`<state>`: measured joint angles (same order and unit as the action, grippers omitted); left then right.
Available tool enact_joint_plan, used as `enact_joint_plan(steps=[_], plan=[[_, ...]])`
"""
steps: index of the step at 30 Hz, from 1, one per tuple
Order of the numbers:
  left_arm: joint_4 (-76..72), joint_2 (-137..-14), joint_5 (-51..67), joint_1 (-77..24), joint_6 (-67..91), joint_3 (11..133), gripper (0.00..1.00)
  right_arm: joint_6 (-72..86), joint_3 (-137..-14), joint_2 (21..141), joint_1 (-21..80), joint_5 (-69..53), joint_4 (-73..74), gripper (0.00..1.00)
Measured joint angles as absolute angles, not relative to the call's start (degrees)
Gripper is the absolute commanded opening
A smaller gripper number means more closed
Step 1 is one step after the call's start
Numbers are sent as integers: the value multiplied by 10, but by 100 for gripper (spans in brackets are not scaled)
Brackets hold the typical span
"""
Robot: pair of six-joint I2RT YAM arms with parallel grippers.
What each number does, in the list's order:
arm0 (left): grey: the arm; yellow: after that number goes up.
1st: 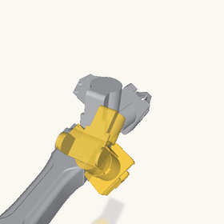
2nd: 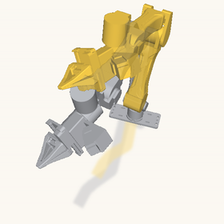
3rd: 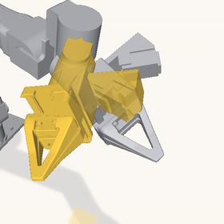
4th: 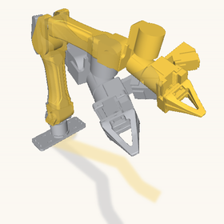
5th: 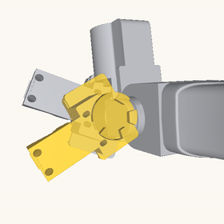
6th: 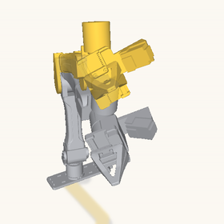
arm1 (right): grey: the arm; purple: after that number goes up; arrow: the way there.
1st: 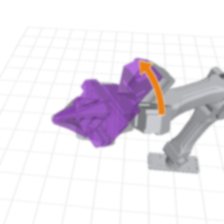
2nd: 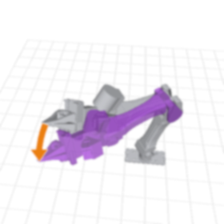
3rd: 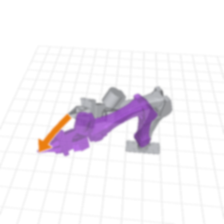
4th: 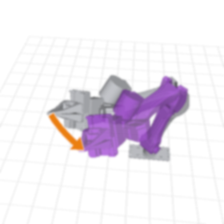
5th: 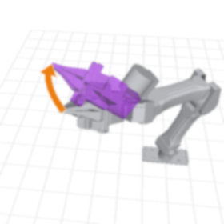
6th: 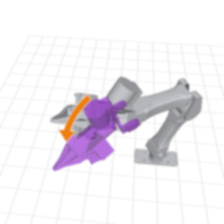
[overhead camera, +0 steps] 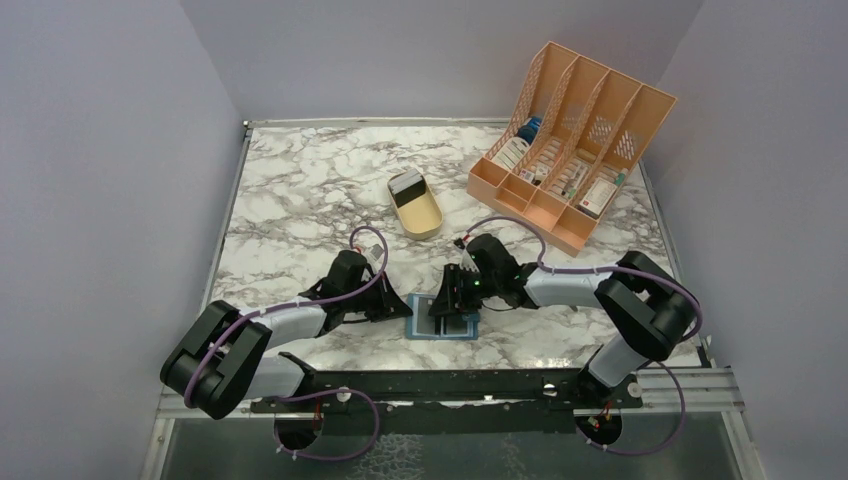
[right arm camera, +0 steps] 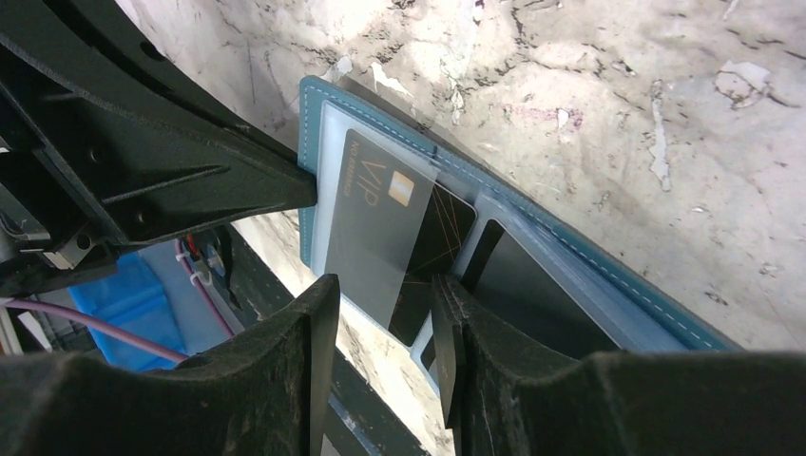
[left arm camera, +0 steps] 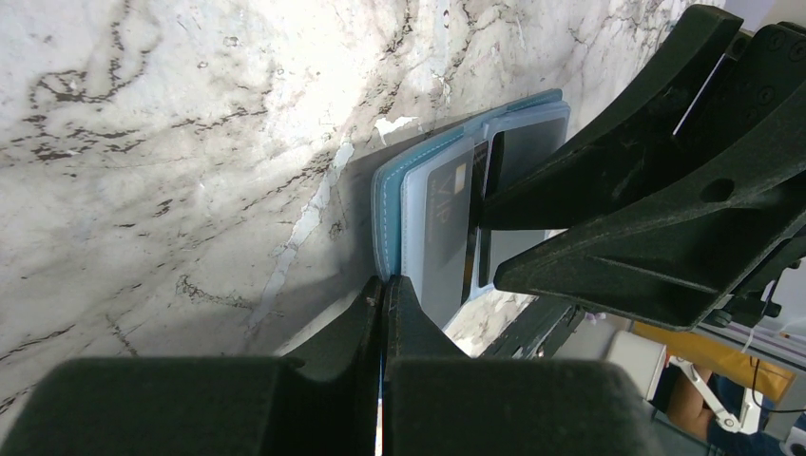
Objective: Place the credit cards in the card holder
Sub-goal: Insert the credit card into the card holder.
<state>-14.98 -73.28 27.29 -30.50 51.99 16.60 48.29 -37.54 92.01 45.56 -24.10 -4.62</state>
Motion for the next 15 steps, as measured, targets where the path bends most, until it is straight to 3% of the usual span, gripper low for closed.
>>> enact_joint_plan(steps=[15], plan=[[-150, -733, 273, -305, 522, 166, 0, 474, -383, 923, 458, -234, -41, 42]])
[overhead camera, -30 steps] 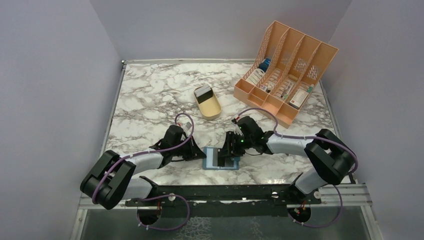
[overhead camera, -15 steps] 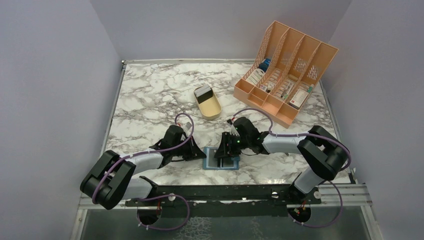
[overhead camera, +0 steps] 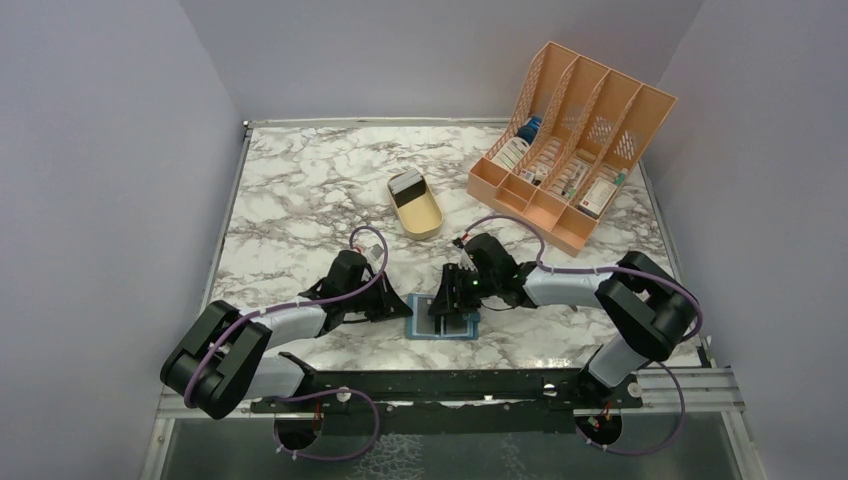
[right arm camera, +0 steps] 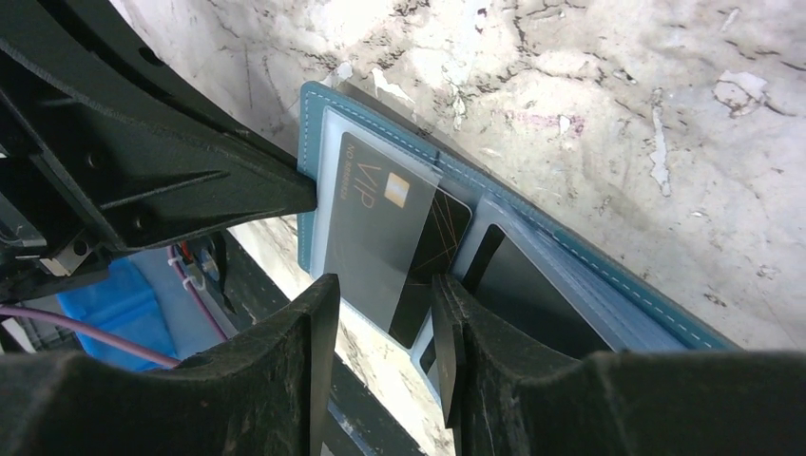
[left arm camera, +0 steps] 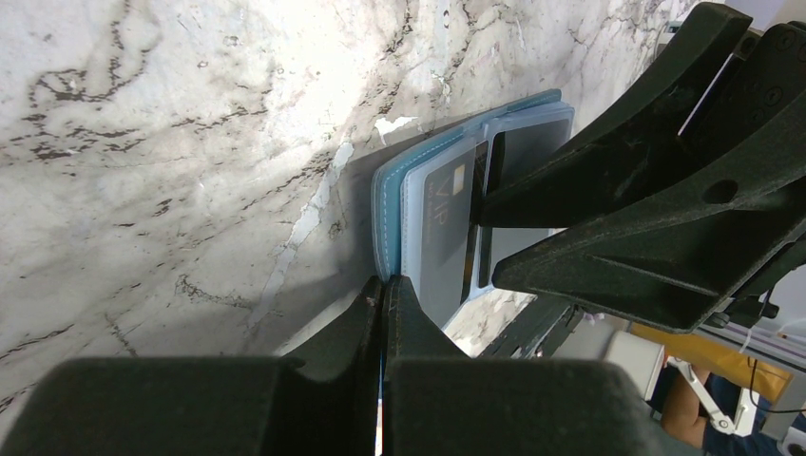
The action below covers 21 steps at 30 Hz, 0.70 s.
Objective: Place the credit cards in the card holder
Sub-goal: Insert the credit card into the card holder.
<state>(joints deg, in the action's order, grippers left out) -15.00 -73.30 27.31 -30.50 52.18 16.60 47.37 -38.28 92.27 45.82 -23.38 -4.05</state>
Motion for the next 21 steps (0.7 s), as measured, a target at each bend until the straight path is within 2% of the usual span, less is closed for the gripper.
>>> enact_joint_plan(steps=[21], plan=[[-151, -727, 273, -305, 528, 166, 0, 508, -413, 927, 477, -174, 4, 41]])
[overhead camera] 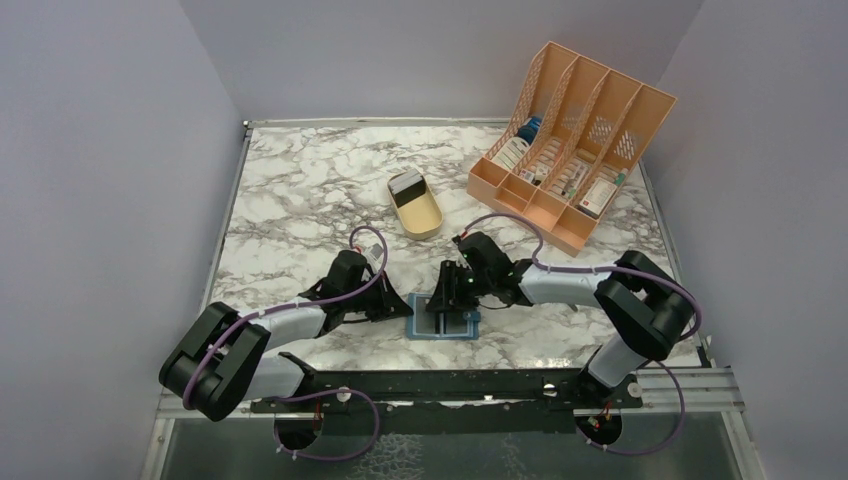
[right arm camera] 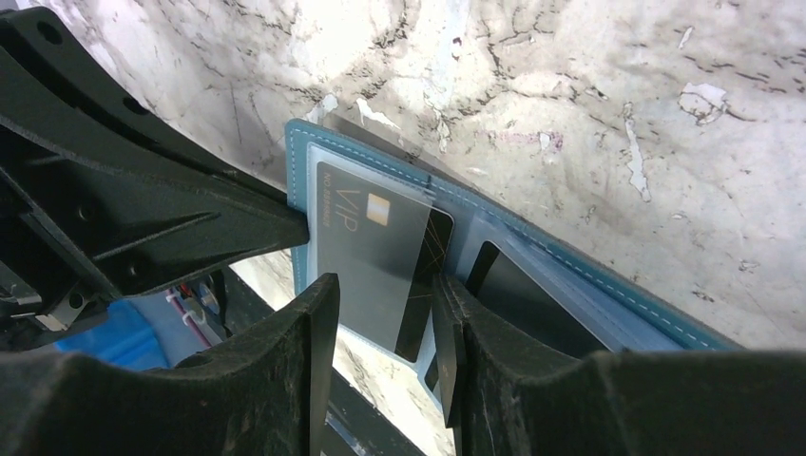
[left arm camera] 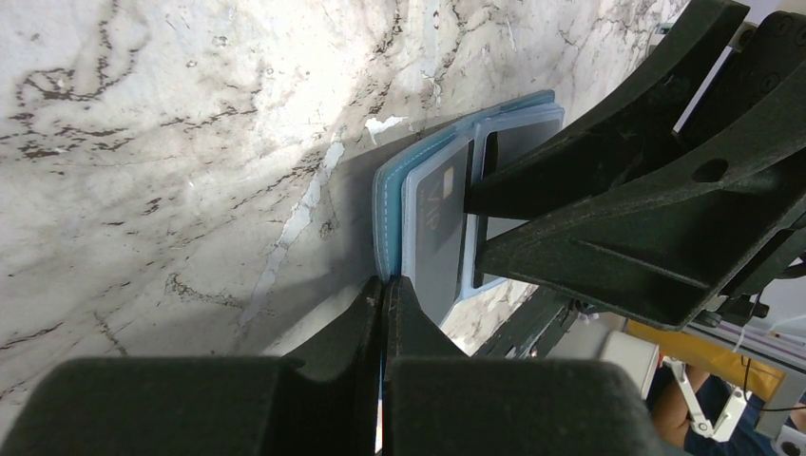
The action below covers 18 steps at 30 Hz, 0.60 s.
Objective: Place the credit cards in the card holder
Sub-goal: Insert the credit card into the card holder.
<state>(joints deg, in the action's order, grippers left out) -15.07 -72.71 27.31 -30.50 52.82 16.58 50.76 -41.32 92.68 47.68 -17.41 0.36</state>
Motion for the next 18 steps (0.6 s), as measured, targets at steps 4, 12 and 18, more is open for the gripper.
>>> enact_joint_plan(steps=[4, 12, 18], plan=[[-151, -727, 273, -305, 529, 166, 0, 507, -413, 930, 477, -181, -13, 40], [-154, -726, 273, -305, 530, 166, 11, 509, -406, 936, 477, -204, -49, 37], [-154, -723, 273, -305, 533, 166, 20, 505, -406, 930, 478, -199, -26, 43]])
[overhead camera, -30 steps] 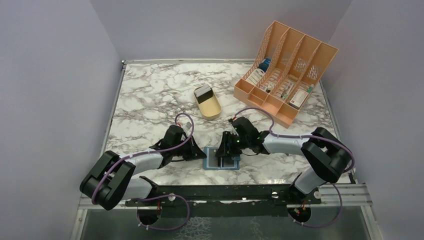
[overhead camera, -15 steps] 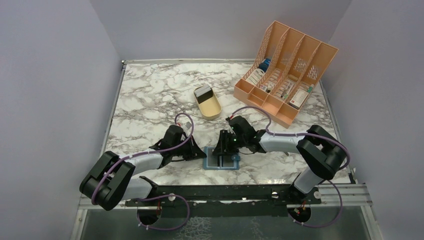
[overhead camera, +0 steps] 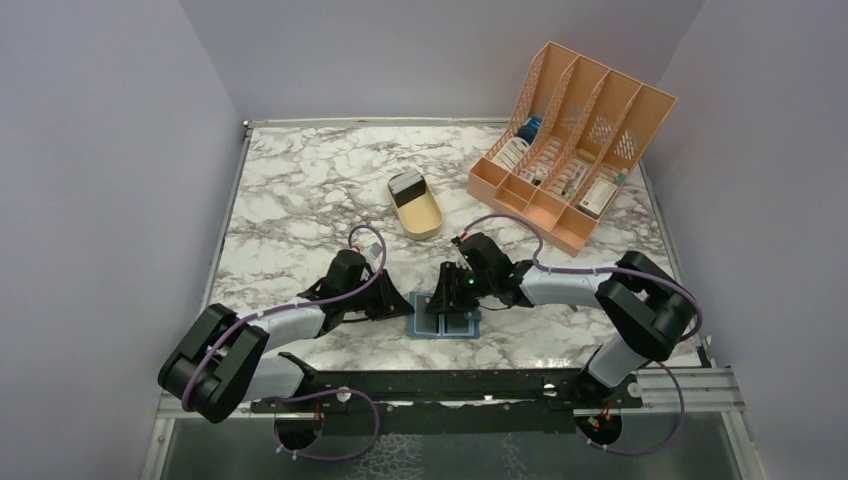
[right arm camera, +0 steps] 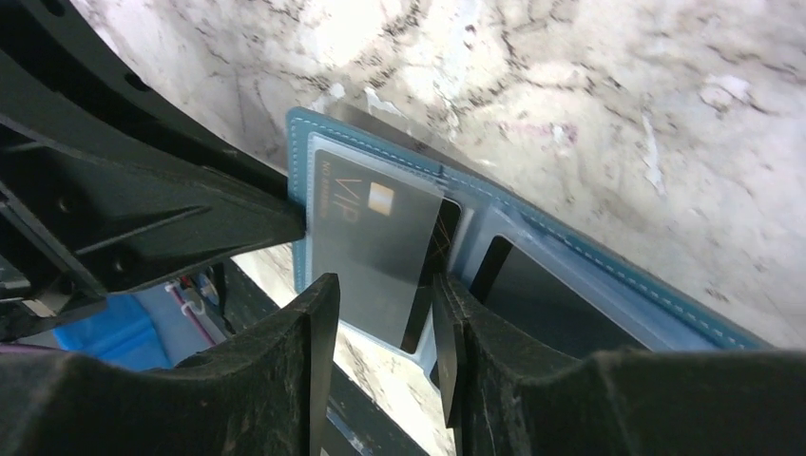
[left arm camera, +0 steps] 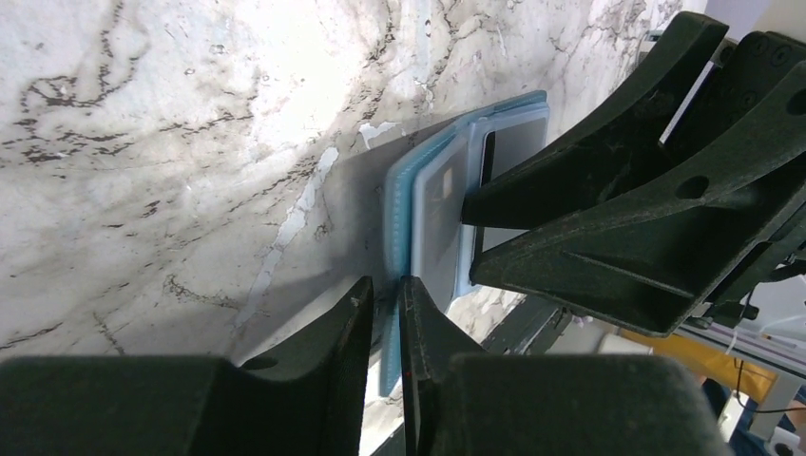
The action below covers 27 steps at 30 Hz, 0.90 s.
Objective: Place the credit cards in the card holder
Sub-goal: Insert the credit card into the card holder.
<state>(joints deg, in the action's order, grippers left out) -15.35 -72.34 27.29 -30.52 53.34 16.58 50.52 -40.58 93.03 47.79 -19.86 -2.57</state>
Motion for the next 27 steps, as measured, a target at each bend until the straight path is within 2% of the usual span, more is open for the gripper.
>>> enact_joint_plan(steps=[3, 4, 6, 8, 21, 22, 27], plan=[[-150, -717, 273, -305, 534, 166, 21, 497, -408, 908, 479, -179, 18, 43], [-148, -713, 273, -305, 534, 166, 18, 495, -408, 898, 479, -171, 33, 43], [-147, -705, 272, -305, 534, 166, 5, 492, -408, 876, 479, -155, 63, 43], [-147, -701, 270, -305, 533, 166, 0, 492, -408, 858, 479, -138, 91, 43], [-147, -702, 267, -305, 532, 163, 0, 492, -408, 817, 479, -55, 195, 43], [-147, -702, 267, -305, 532, 163, 3, 492, -408, 817, 479, -51, 199, 43], [-148, -702, 267, -305, 533, 162, 29, 492, -408, 816, 479, -31, 215, 43]])
